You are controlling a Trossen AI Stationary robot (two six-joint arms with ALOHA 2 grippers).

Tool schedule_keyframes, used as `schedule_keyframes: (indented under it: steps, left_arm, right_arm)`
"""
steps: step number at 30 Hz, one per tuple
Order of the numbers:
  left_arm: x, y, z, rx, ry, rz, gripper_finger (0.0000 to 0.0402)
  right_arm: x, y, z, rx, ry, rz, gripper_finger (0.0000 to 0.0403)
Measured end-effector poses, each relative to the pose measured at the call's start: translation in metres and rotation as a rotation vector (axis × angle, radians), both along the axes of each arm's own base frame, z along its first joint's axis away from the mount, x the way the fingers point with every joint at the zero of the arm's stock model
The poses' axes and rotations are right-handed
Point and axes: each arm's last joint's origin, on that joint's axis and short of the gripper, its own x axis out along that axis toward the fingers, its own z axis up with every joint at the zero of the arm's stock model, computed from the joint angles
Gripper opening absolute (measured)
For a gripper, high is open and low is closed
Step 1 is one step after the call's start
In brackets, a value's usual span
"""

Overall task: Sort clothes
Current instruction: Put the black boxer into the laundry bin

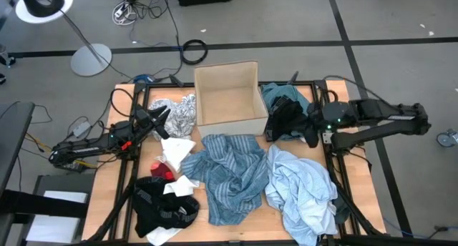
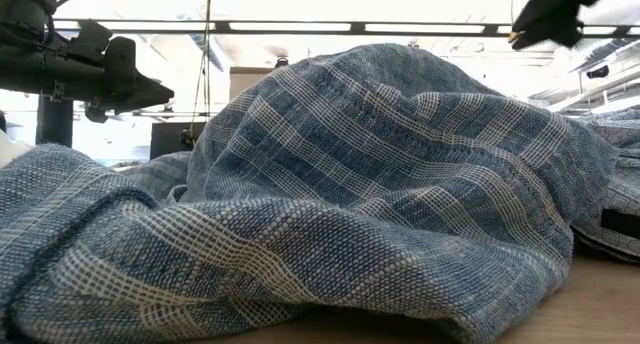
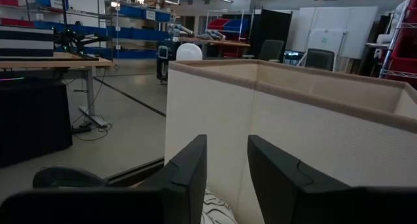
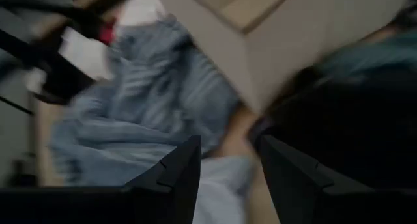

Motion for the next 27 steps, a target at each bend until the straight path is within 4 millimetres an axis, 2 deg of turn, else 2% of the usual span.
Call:
schedule_keyframes:
  steps: [6,11,15,19,23,27]
  left_arm:
    - [0.0,0.0,0.0,0.0,0.0,0.0,0.0117]
    - [0.0,0.0,0.0,0.0,0.0,0.0,0.0117]
    - [0.0,0.0,0.0,0.0,0.0,0.0,0.0117]
    - [0.0,0.0,0.0,0.0,0.0,0.0,0.0117]
    - [0.0,0.0,0.0,0.0,0.0,0.0,0.0117]
    - [0.0,0.0,0.0,0.0,0.0,0.0,0.0117]
  right_arm:
    - [0.016,-0.01,0.045,-0.152,0.093,0.038,0.0162]
    - [0.024,-0.025,0.056,-0.185,0.212,-0.003,0.0163]
    - [0.027,-0.039,0.044,-0.155,0.38,-0.069,0.0178]
    - [0.034,-0.055,0.022,-0.128,0.51,-0.098,0.0206]
    - [0.045,-0.067,-0.007,-0.087,0.591,0.0,0.0234]
    - [0.051,-0.077,-0.035,-0.125,0.659,0.103,0.0253]
